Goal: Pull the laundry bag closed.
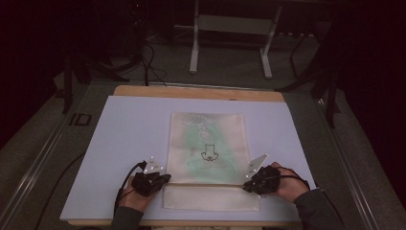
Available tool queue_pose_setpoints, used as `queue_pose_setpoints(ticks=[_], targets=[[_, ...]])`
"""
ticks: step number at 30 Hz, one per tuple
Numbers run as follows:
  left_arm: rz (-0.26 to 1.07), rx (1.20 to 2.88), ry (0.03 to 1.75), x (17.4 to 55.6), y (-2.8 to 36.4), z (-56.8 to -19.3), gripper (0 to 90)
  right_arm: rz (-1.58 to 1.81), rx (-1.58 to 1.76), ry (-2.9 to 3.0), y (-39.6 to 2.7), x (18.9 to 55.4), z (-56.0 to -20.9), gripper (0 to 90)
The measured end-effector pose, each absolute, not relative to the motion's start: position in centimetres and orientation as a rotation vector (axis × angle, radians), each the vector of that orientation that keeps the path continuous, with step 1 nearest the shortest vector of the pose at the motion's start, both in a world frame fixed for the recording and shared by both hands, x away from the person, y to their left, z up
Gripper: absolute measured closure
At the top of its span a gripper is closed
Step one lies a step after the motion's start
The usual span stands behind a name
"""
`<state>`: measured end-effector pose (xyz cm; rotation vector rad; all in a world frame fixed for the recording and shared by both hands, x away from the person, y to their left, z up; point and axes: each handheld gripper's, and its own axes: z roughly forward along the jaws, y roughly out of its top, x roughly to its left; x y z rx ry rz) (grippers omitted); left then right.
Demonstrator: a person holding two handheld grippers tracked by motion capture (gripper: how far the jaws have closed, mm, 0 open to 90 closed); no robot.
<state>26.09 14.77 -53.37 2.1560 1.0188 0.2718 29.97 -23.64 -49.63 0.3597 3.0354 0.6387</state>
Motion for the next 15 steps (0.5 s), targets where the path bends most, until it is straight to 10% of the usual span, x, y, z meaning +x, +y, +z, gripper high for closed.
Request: queue_pose_setpoints(ticks=[15], targets=[[0.277, 2.153, 1.02, 26.0, 14.7, -53.4, 89.4, 0.659, 0.404, 3.028, -25.2, 29.9, -49.5, 82.6]])
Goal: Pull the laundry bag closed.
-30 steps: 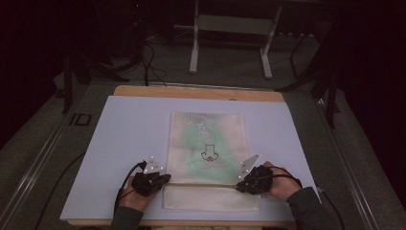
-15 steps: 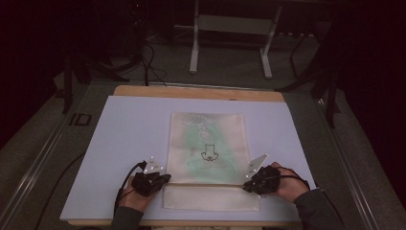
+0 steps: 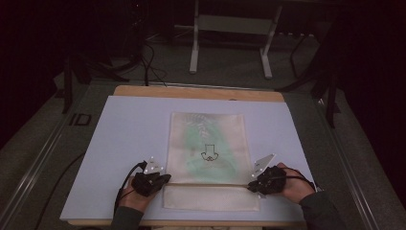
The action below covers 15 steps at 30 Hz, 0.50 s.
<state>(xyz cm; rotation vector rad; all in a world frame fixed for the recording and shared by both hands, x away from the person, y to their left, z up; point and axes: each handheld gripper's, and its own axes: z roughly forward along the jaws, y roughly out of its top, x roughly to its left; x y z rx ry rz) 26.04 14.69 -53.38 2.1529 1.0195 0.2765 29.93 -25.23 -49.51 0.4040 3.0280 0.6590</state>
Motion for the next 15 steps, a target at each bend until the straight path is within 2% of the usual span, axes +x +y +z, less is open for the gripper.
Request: queue_pose_setpoints(ticks=[3, 4, 5, 15], targets=[[0.277, 2.155, 1.019, 26.0, 14.7, -53.4, 89.4, 0.657, 0.414, 3.026, -25.6, 29.9, -49.5, 82.8], [0.277, 2.156, 1.017, 26.0, 14.7, -53.4, 89.4, 0.646, 0.422, 3.02, -25.8, 29.9, -49.5, 88.5], [0.276, 2.154, 1.018, 26.0, 14.7, -53.4, 89.4, 0.6, 0.427, 2.992, -26.0, 29.8, -49.5, 90.0], [0.283, 2.167, 1.014, 26.1, 14.7, -53.3, 89.4, 0.658, 0.498, 2.976, -27.6, 29.4, -49.8, 90.0]])
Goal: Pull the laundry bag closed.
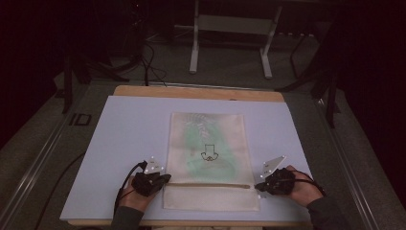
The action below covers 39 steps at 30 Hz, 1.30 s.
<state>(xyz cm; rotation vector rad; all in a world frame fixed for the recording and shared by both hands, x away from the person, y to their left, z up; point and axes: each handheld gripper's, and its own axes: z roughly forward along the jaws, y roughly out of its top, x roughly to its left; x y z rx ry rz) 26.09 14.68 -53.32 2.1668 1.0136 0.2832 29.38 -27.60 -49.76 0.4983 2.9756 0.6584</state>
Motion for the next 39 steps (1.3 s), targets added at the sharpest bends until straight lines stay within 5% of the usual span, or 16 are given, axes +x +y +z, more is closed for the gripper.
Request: queue_pose_setpoints(ticks=[26, 39], targets=[[0.288, 2.156, 0.981, 26.0, 14.9, -53.3, 86.8, 0.839, 0.546, 2.881, -27.9, 29.0, -49.5, 87.0], [0.371, 2.101, 0.994, 25.7, 15.6, -52.7, 83.7, 0.981, 0.688, 2.746, -29.9, 29.2, -49.4, 70.8]])
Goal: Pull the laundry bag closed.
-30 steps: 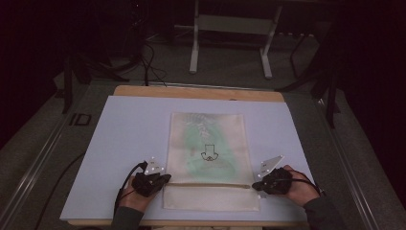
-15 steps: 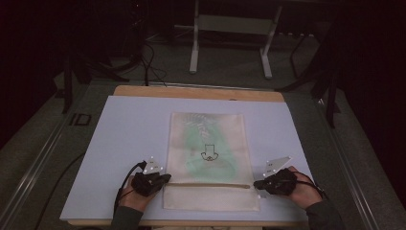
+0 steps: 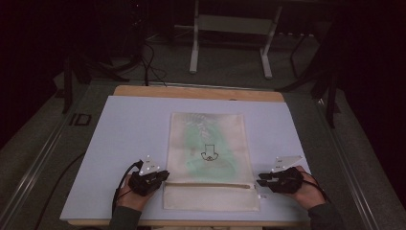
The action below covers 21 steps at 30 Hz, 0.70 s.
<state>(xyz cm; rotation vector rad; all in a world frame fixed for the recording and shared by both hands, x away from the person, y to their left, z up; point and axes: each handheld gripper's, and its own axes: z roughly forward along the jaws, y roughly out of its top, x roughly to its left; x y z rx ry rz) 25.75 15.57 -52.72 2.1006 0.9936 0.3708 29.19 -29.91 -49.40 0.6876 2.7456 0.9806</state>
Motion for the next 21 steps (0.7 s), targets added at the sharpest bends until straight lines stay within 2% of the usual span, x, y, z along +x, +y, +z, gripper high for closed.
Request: queue_pose_setpoints(ticks=[7, 21], targets=[[0.406, 2.078, 1.029, 25.9, 16.1, -52.7, 81.5, 1.022, 0.782, 2.665, -31.5, 29.3, -49.3, 60.7], [0.464, 2.018, 1.111, 26.1, 17.3, -52.6, 76.0, 1.064, 0.862, 2.562, -33.6, 29.2, -48.7, 54.0]])
